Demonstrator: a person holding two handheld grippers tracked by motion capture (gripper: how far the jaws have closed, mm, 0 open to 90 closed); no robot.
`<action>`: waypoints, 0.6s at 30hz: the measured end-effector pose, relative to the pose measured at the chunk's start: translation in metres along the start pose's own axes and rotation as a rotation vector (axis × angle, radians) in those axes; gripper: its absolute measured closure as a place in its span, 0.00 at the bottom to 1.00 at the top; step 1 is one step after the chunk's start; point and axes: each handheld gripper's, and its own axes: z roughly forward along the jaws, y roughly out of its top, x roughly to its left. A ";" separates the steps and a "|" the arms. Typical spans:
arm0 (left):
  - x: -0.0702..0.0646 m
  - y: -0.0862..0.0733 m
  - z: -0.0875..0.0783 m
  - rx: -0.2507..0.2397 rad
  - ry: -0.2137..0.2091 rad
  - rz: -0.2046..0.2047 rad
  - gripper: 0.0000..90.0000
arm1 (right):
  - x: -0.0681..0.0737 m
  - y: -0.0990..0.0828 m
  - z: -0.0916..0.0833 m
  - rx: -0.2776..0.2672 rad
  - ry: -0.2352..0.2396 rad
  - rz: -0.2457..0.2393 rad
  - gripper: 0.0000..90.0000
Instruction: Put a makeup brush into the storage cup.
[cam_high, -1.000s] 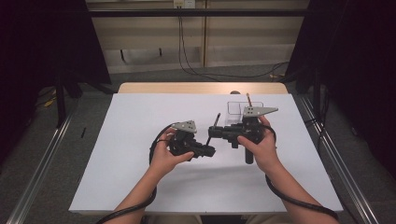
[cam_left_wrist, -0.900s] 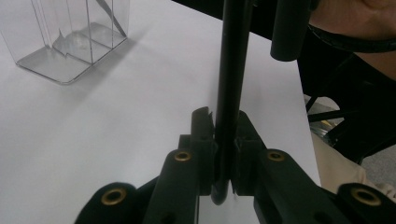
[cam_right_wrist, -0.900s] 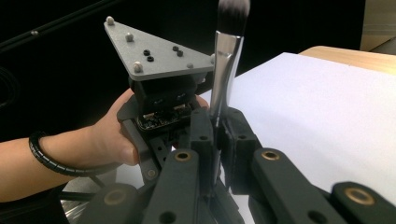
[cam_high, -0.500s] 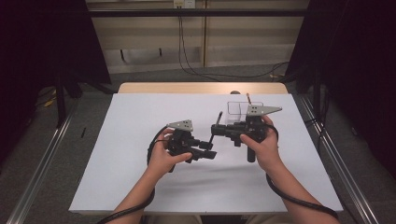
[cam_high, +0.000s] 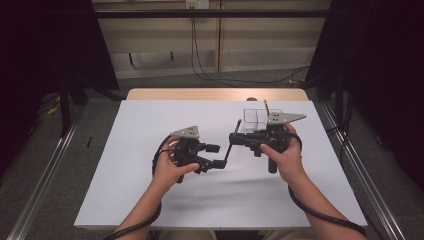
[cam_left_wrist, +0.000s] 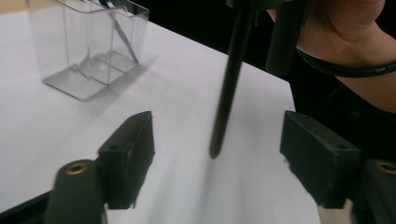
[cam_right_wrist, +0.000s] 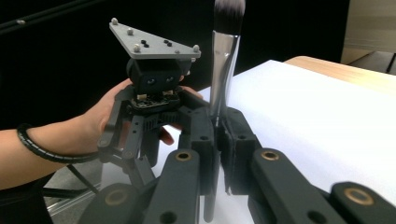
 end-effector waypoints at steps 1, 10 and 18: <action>0.000 0.000 -0.002 -0.002 0.006 -0.002 0.25 | 0.000 0.000 0.000 0.000 -0.001 -0.004 0.93; 0.000 0.000 -0.013 -0.030 0.028 0.002 0.10 | 0.001 0.000 0.001 0.006 0.004 -0.008 0.93; 0.000 -0.002 -0.027 -0.053 0.067 0.017 0.03 | 0.001 -0.001 0.002 0.014 0.004 -0.020 0.93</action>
